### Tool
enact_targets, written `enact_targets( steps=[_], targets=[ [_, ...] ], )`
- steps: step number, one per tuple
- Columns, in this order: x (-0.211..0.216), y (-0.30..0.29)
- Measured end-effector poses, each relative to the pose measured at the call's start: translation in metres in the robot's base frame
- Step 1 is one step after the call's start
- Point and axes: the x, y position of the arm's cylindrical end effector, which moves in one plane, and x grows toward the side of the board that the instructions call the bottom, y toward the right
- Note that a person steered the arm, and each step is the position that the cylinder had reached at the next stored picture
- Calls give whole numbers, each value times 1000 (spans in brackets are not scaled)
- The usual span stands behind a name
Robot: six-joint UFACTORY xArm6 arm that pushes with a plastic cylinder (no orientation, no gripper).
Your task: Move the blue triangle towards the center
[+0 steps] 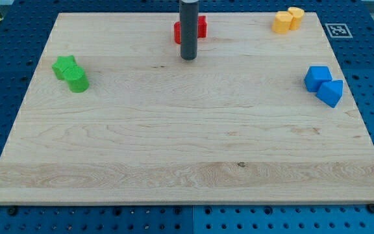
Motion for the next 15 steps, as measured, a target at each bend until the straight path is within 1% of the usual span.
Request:
enact_targets(
  steps=[1,3,5,6,7,8,9,10,12,15],
  targets=[
    [6,-1],
    [68,2],
    [132,32],
    [141,39],
    [141,39],
    [151,68],
    [182,122],
    [194,186],
    [202,344],
    [200,347]
  ],
)
